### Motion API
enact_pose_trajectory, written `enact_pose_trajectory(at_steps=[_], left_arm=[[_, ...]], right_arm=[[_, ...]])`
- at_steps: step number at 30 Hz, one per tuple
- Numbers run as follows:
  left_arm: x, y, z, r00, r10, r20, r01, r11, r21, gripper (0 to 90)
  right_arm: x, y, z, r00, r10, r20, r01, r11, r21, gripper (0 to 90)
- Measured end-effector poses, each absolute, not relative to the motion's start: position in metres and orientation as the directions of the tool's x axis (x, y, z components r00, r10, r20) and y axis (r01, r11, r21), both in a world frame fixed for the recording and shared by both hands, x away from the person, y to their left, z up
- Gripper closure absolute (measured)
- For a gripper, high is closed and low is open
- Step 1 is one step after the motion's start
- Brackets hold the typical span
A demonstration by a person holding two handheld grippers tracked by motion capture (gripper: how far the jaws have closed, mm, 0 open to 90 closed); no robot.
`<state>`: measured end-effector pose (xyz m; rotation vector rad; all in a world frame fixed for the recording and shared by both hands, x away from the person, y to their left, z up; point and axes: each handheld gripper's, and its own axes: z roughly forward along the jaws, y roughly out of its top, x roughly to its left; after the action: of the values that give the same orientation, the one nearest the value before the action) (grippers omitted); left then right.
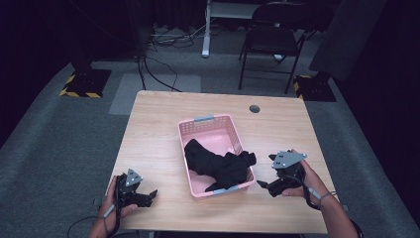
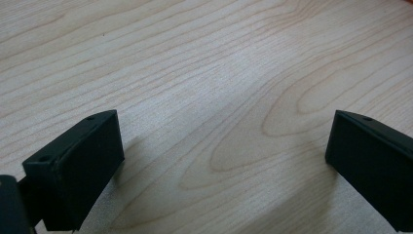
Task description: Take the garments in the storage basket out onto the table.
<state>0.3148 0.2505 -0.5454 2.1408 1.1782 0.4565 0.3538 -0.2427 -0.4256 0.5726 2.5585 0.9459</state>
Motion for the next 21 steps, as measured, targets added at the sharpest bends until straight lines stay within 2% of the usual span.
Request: enact_pose_trajectory(at_steps=[21], left_arm=[[0.315, 0.25, -0.545, 0.537, 0.844, -0.006, 0.62, -0.39, 0.681, 0.0]], right_arm=[[0.365, -0.211, -0.42, -0.889, 0.423, -0.176, 0.209, 0.717, 0.665, 3.7]])
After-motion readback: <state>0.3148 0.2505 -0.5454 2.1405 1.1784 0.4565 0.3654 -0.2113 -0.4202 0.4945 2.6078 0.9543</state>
